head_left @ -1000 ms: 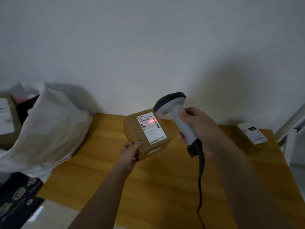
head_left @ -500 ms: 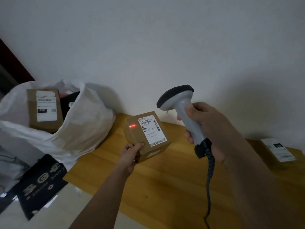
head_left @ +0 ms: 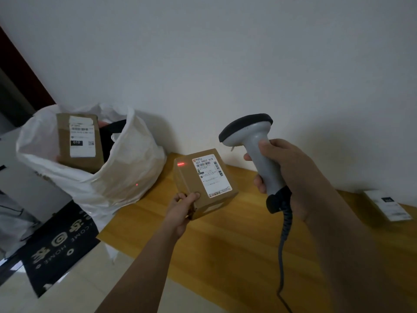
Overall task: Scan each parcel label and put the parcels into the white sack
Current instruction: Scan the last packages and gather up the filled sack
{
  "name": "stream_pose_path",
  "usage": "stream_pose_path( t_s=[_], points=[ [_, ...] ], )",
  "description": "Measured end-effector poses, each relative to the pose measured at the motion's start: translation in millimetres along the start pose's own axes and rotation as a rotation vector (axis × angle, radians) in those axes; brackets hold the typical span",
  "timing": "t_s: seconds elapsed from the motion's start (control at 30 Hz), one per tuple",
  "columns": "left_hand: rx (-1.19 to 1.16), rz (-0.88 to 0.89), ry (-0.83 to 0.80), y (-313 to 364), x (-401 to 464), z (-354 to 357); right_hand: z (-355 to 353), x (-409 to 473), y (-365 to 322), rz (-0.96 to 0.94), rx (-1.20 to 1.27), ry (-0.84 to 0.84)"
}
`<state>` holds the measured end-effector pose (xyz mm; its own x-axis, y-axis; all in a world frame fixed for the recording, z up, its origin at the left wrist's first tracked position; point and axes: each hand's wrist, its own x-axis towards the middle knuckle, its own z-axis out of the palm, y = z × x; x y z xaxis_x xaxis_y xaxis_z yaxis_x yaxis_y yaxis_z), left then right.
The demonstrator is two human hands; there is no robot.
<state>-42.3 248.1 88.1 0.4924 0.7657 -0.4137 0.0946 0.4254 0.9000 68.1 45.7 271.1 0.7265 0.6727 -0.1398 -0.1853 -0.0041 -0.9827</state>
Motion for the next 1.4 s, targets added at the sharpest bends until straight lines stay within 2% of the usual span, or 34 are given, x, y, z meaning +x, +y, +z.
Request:
stream_pose_path(
  t_s=[0.17, 0.33, 0.5, 0.6, 0.77, 0.87, 1.07, 1.2, 1.3, 1.4],
  points=[
    [0.03, 0.07, -0.073, 40, 7, -38, 55, 1, 4, -0.012, 0.078, 0.054],
    [0.122, 0.272, -0.063, 112, 6, -107, 142, 17, 11, 0.013, 0.227, 0.071],
    [0.14, 0.478, 0.088, 199, 4, -182, 236, 38, 12, 0.045, 0.272, 0.023],
    [0.076, 0.542, 0.27, 233, 12, -214, 272, 52, 10, 0.057, 0.257, -0.005],
    [-0.085, 0.473, 0.423, 261, 43, -254, 311, 84, 9, 0.057, 0.237, -0.019],
    [-0.082, 0.399, 0.471, 266, 68, -268, 330, 111, 15, 0.069, 0.238, -0.05],
    [0.009, 0.293, 0.501, 280, 136, -278, 361, 174, 25, 0.123, 0.24, -0.098],
    [0.071, 0.274, 0.454, 294, 182, -266, 361, 215, 27, 0.13, 0.25, -0.062],
    [0.109, 0.303, 0.467, 303, 210, -259, 358, 242, 24, 0.135, 0.237, -0.039],
    [0.144, 0.261, 0.478, 309, 239, -258, 356, 264, 24, 0.149, 0.232, -0.009]
  ],
)
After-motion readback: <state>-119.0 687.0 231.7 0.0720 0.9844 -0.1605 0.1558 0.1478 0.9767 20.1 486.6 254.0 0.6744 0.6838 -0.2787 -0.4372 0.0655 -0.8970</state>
